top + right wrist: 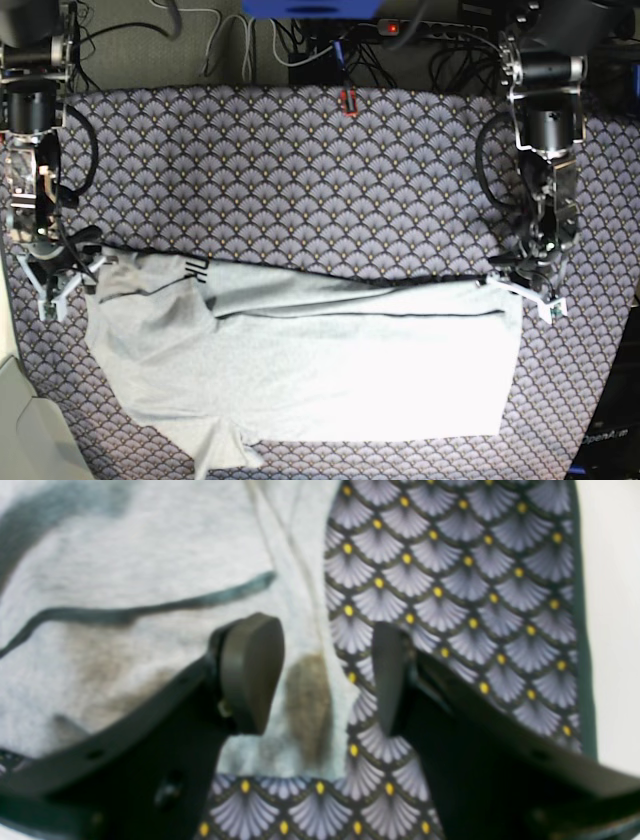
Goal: Fold the T-shirt properly
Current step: 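Grasp the folded edge again with both grippers, then drag the folded shirt toward the arms with both grippers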
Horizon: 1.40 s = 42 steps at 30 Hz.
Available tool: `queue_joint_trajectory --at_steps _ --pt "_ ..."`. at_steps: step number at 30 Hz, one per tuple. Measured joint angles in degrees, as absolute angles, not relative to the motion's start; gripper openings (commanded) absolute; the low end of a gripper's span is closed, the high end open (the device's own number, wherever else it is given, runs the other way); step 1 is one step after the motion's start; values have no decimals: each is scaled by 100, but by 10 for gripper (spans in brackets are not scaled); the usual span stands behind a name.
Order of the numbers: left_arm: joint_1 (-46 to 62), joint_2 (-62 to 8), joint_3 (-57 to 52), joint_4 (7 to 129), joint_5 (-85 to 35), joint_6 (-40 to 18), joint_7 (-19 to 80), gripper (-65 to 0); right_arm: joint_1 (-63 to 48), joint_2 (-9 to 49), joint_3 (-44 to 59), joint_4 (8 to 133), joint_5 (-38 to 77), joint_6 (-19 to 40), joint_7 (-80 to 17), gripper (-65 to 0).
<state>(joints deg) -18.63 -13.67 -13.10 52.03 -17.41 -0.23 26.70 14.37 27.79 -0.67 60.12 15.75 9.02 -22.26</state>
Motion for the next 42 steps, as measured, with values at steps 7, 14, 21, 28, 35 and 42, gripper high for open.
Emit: queue_joint_trajectory --at_steps 7,14,21,28,35,42 --pt "-1861 -1398 -1308 5201 -1754 -23 2676 -648 1232 2637 148 6143 1592 902 -2554 -317" --pt "-1979 -1507 -1308 5188 -1756 -25 2757 -648 982 2550 390 6646 1592 899 -2687 -317" --pt "-2053 -1507 -1308 5183 -1737 -25 2757 -648 690 2458 423 6613 1553 899 -2724 -317" --pt "-2058 -1603 -1308 5183 -1739 -43 2794 -648 705 2427 416 6615 1570 899 -2718 -317" --pt "-2067 -1730 -1308 5183 -1758 -45 2790 -648 858 2445 419 6169 1675 899 -2532 -317" --pt "-2117 -1717 -1302 5183 -1739 -45 2779 -648 899 2445 423 6073 1680 899 -2477 -332"
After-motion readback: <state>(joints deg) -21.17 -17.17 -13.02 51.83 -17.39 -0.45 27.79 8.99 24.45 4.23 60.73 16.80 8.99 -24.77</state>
